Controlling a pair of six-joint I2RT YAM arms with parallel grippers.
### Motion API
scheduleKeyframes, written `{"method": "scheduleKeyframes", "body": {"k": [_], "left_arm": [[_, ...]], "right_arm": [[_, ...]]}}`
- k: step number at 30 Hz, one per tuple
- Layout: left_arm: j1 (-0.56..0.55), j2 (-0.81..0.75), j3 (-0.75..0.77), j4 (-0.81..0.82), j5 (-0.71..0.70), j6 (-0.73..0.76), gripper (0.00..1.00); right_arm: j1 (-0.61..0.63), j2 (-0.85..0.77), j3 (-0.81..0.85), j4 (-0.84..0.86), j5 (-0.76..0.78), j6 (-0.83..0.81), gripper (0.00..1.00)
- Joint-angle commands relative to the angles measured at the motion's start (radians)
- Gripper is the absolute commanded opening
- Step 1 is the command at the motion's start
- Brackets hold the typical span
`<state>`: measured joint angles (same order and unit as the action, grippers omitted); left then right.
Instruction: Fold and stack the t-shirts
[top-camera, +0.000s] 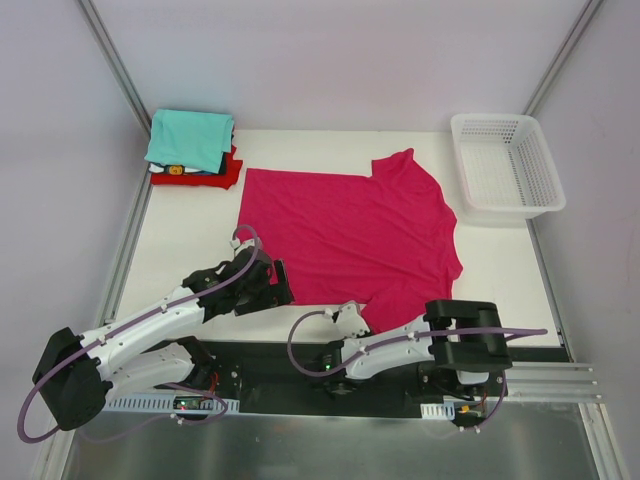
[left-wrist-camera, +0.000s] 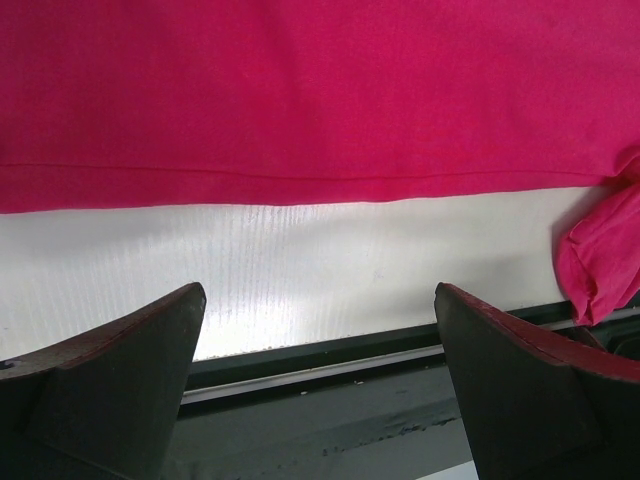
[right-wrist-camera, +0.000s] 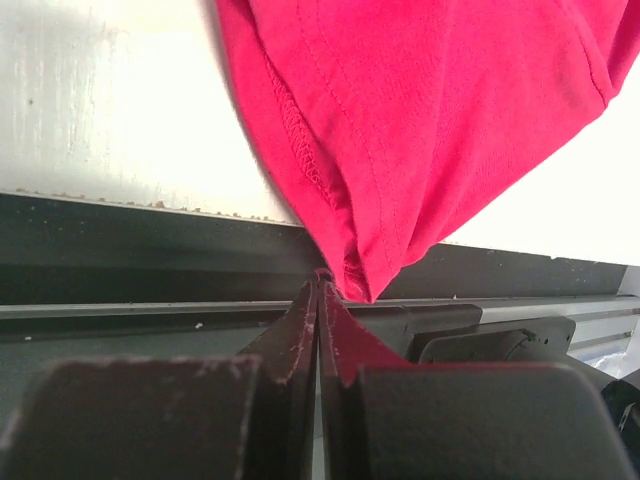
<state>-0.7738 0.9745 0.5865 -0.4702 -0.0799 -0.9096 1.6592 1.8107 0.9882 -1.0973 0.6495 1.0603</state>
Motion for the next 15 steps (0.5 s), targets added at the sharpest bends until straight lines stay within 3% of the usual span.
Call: {"method": "scheduleKeyframes", "body": {"k": [1,2,4,5,7,9,11,15], "left_arm": [[-0.015,-0.013,0.036,-0.025,-0.006,-0.012,0.99],[-0.016,-0.019,0.035,-0.031,-0.008,-0.014,0.99],[-0.016,-0.028,0.03,-0.031,-0.011,-0.012,0.99],[-0.016,-0.028,0.027,-0.031,-0.012,-0.012,0.99],[-0.016,-0.023,0.029,-0.03,-0.011,-0.012,0.99],[-0.018,-0.02,0.03,-0.03,-0.006,-0.012,0.99],[-0.019,-0.025,0.029,-0.031,-0.008,-0.015,0.99],[-0.021,-0.04,0.026,-0.031,-0.012,-0.015,0.99]], "right_arm": [[-0.015,-0.051,0.009,-0.061,0.024,0.006,0.03],[-0.012,-0.062,0.0,-0.055,0.015,0.019,0.18],[0.002,-0.094,-0.022,-0.05,0.018,0.049,0.32],[0.005,-0.1,-0.023,-0.049,0.022,0.058,0.56],[0.014,-0.096,-0.014,-0.075,0.029,0.092,0.68],[0.017,-0.076,-0.002,-0.084,0.022,0.092,0.85],[0.022,-0.044,0.013,-0.084,0.012,0.092,0.92],[0.024,-0.025,0.012,-0.062,-0.001,0.082,0.93]]}}
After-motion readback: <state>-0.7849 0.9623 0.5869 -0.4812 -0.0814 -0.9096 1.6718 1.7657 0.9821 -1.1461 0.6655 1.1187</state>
